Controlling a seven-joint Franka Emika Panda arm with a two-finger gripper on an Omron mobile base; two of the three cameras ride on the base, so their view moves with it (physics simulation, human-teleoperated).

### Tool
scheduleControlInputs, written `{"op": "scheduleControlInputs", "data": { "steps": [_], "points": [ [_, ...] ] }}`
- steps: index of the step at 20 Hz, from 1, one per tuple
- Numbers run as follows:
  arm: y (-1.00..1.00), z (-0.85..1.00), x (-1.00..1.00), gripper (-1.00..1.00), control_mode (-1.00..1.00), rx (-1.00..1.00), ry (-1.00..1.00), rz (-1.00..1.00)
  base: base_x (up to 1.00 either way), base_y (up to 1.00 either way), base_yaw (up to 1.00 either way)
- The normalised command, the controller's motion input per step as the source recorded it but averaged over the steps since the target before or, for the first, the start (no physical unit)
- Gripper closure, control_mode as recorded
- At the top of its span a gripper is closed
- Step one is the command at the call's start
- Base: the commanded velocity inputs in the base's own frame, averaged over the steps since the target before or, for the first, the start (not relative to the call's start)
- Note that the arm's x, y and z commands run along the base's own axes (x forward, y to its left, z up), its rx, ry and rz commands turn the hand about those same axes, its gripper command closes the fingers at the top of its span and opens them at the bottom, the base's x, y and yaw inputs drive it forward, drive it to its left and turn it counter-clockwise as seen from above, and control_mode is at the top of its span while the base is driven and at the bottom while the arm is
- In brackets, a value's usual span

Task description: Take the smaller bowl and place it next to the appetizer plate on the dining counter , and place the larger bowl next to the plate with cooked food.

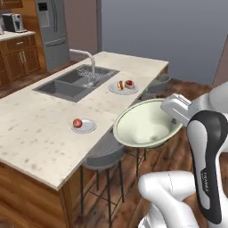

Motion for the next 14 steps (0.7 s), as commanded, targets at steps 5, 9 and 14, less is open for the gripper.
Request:
{"op": "scheduleControlInputs", "data": {
  "steps": [5,9,14],
  "points": [
    [0.00,0.00,0.00,1.00,1.00,0.00,0.00,0.00,0.61,-1.00,0.42],
    [0.00,0.00,0.00,1.00,1.00,0.00,0.00,0.00,0.47,-1.00,0.40],
    [0.00,0.00,0.00,1.00,1.00,0.00,0.00,0.00,0.30,-1.00,0.36]
  ]
}}
